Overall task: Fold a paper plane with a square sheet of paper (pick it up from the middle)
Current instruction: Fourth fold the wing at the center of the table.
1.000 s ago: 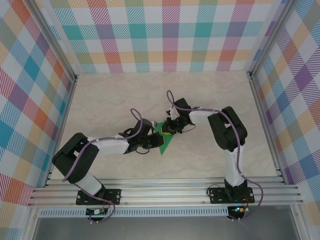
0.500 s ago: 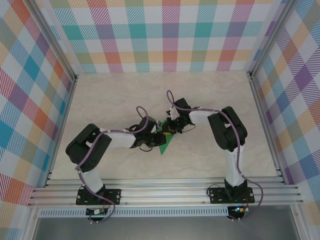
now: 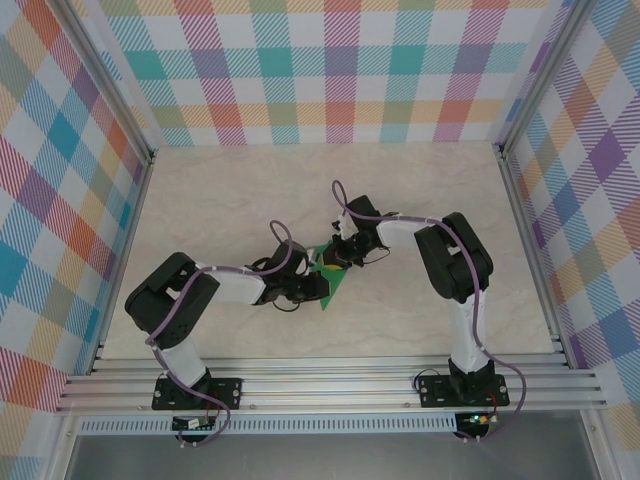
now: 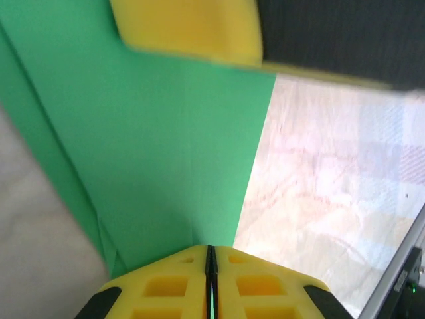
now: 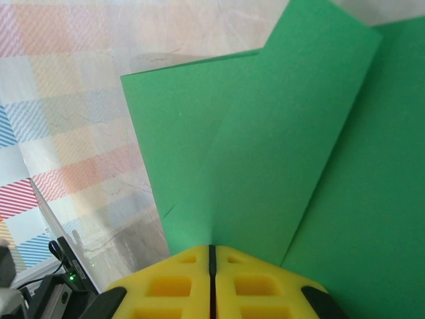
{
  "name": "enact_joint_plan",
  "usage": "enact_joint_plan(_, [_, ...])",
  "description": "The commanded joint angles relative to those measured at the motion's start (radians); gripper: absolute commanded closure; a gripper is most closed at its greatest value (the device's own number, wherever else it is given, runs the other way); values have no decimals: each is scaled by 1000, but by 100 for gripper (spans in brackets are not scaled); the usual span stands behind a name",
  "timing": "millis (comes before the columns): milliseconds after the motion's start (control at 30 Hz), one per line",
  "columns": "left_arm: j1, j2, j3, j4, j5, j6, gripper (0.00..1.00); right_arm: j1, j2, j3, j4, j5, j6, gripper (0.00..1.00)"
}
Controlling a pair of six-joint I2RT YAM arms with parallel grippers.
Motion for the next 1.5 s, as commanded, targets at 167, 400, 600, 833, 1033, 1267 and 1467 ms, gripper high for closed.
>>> enact_joint_plan(167, [-76,-24,-59,-278,105,80,87,-4,63,5,-37,101,-24,92])
enact_joint_plan(400, [-80,-99,-106,-289,100,75,86,-4,49,14,-45,94,-25,91])
enact_joint_plan(600, [-73,-168,-81,-262,92,59,87,-4,27,28,-50,74,-24,90])
enact_joint_plan(833, [16,-278,7,-316,-39,36,87,-4,-63,43,-52,35,-20,84])
enact_joint_plan(1033, [35,-203,126,-341,-144,37,92,-8,-176,20,-115,135,-32,71])
enact_joint_plan(1267, [39,-70,217,-353,-175,48,96,-44,-249,-108,-98,184,-15,62])
enact_joint_plan(1467, [42,-22,226,-374,-230,52,97,-51,-238,-145,-93,198,-5,57])
